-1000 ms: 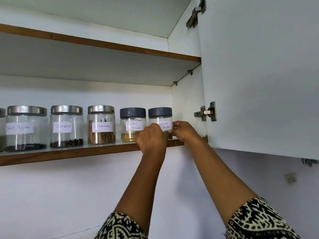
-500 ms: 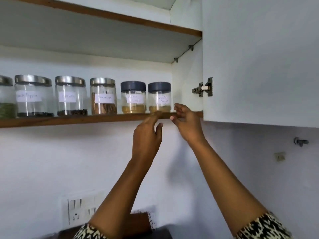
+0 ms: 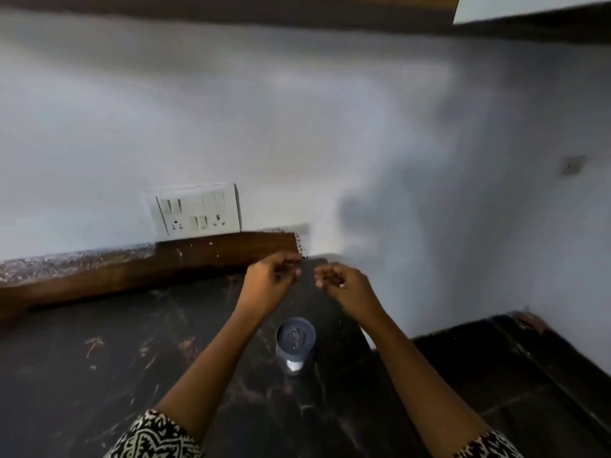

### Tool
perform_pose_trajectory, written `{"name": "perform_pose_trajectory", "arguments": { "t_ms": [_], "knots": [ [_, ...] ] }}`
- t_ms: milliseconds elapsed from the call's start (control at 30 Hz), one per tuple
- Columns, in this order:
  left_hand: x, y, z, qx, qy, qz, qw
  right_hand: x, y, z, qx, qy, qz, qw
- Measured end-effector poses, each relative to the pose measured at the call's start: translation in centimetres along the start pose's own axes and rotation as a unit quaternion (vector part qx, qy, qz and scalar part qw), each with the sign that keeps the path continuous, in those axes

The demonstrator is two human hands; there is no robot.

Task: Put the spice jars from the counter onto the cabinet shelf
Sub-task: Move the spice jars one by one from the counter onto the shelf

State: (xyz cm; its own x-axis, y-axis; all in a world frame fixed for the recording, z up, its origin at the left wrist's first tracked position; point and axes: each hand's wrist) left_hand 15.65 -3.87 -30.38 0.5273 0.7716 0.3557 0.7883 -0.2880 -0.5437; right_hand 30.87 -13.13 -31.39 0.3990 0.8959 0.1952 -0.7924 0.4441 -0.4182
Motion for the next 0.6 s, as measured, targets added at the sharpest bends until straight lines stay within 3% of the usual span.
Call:
{"name": "perform_pose_trajectory", "arguments": {
  "t_ms": [200, 367, 600],
  "knots": [
    [-3.9, 3.9, 7.2, 0.107, -0.149, 0.169, 0.968, -2.1, 3.7, -7.2, -0.096, 0.118, 0.156, 0.976],
    [-5.9, 5.3, 9.5, 0.115, -0.184, 0.253, 0.943, -2.7, 5.7, -9.9, -0.109, 0.162, 0.229, 0.954],
    [-6.8, 6.2, 10.8, 0.096, -0.225, 0.254, 0.936, -2.2, 7.3, -10.4, -0.098, 0.171, 0.222, 0.955]
  ]
}}
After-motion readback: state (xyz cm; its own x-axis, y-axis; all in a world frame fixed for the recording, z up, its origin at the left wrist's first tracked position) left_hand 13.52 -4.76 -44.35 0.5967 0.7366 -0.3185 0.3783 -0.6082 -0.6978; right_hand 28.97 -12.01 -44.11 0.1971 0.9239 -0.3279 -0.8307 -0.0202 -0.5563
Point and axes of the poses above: each hand's wrist, its own x-axis towards the middle knuckle, its own y-axis out of the palm, z = x × y, and after that the axes turned 3 degrees about -y, right-handed
